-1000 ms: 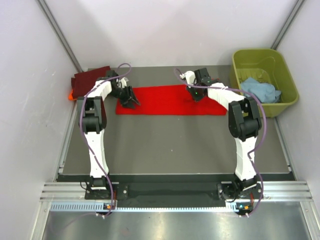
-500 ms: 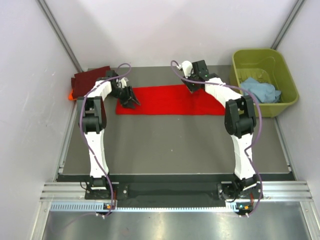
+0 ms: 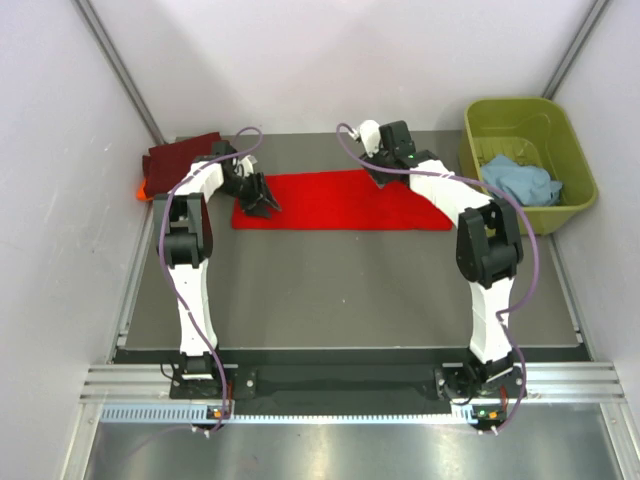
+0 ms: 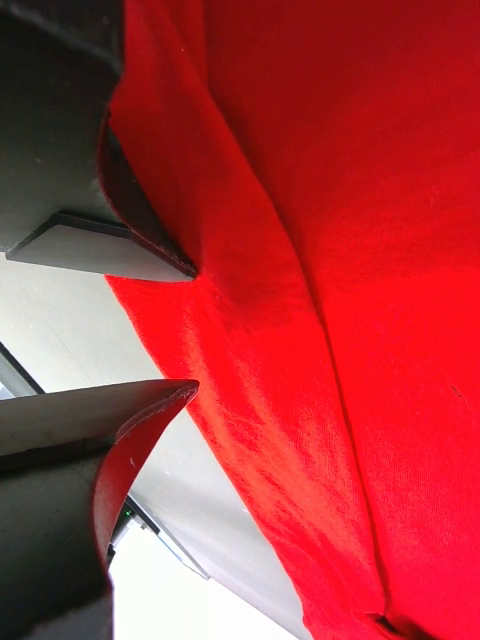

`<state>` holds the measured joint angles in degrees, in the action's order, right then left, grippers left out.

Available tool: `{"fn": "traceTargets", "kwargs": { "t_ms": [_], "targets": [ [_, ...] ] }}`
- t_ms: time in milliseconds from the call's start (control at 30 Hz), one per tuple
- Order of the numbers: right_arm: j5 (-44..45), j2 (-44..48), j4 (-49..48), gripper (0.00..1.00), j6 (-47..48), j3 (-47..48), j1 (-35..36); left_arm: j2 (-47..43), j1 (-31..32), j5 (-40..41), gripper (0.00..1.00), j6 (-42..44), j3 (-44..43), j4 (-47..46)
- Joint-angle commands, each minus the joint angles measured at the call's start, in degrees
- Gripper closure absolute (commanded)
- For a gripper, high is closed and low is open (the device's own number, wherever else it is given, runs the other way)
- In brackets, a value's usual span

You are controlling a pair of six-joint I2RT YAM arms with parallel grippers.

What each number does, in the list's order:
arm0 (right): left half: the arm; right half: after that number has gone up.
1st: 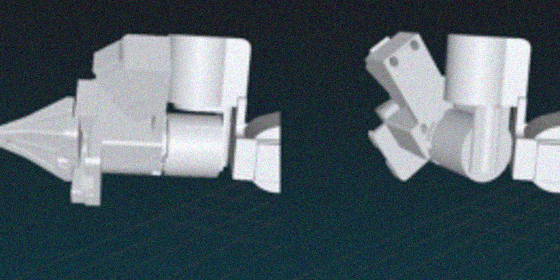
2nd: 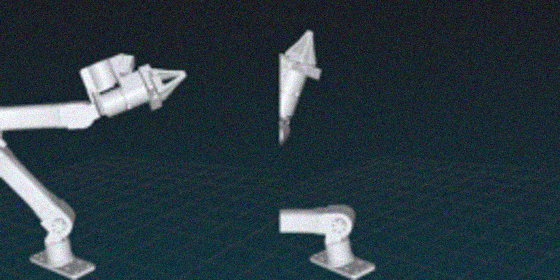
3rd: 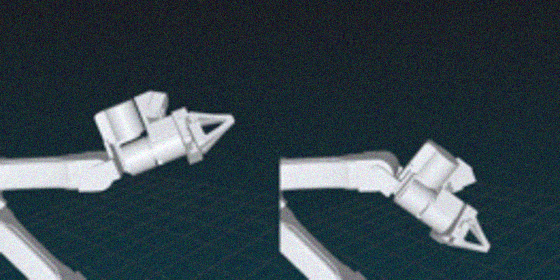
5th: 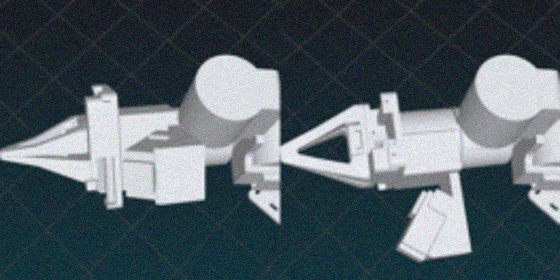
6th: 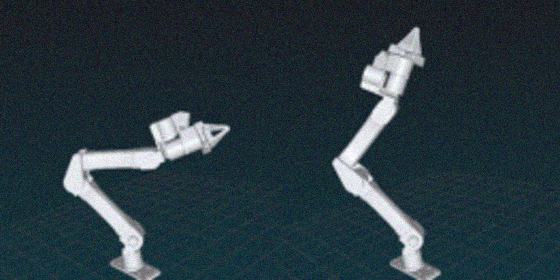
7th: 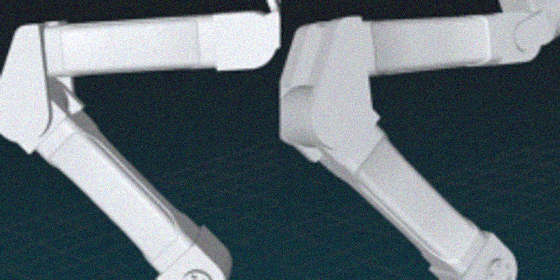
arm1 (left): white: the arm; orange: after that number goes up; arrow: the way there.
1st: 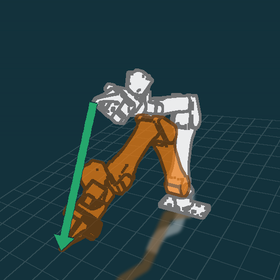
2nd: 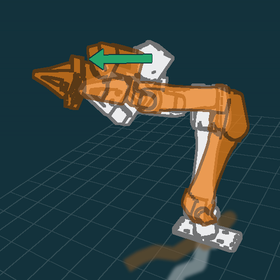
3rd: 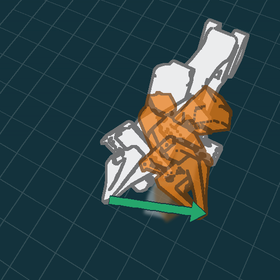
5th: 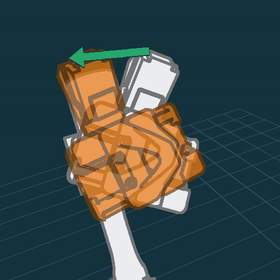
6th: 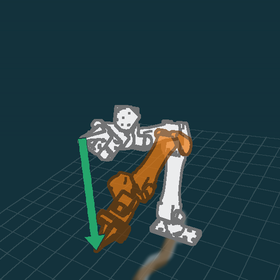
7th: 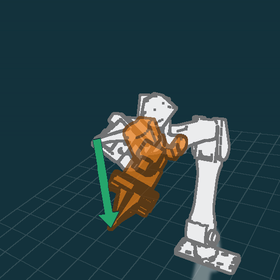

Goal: Fold and stack the t-shirts
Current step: Fold the tshirt

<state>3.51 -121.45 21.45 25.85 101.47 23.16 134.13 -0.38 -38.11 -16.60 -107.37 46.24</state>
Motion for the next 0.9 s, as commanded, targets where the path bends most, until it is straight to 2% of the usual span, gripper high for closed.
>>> {"fn": "traceTargets", "kwargs": {
  "t_ms": [0, 67, 100, 167, 233, 333, 567, 867],
  "targets": [
    [1.68, 7.27, -1.77, 0.48, -5.16, -2.14, -1.09, -1.41, 0.21, 1.63, 0.50, 0.78, 1.46, -0.62],
    [-2.24, 8.07, 0.16, 0.46, -11.75, -2.68, -3.55, -1.85, 0.21, 2.24, 0.49, 1.56, 1.29, -0.19],
    [-5.24, 8.94, 1.73, 0.45, -19.96, -3.64, -4.86, -2.46, 0.21, 3.29, 0.49, 1.92, 1.03, -0.18],
    [-13.04, 10.26, 2.01, 0.39, -27.91, -5.75, -8.99, -3.60, 0.21, 4.44, 0.46, 3.41, -0.11, 0.25],
    [-15.98, 10.27, 2.80, 0.32, -34.00, -7.51, -11.98, -4.22, 0.12, 7.32, 0.45, 4.99, -3.45, 1.30],
    [-19.06, 8.52, 2.98, 0.25, -36.65, -8.13, -15.58, -5.36, -0.14, 13.11, 0.41, 8.16, -7.67, 2.54],
    [-21.69, 3.77, 1.93, 0.25, -38.32, -9.10, -20.78, -5.90, -1.29, 23.14, 0.37, 12.55, -8.82, 3.77],
    [-24.16, 0.69, 1.22, 0.26, -39.65, -12.96, -22.72, -4.05, -1.81, 28.26, 0.36, 14.05, -7.24, 4.56]
  ]
}}
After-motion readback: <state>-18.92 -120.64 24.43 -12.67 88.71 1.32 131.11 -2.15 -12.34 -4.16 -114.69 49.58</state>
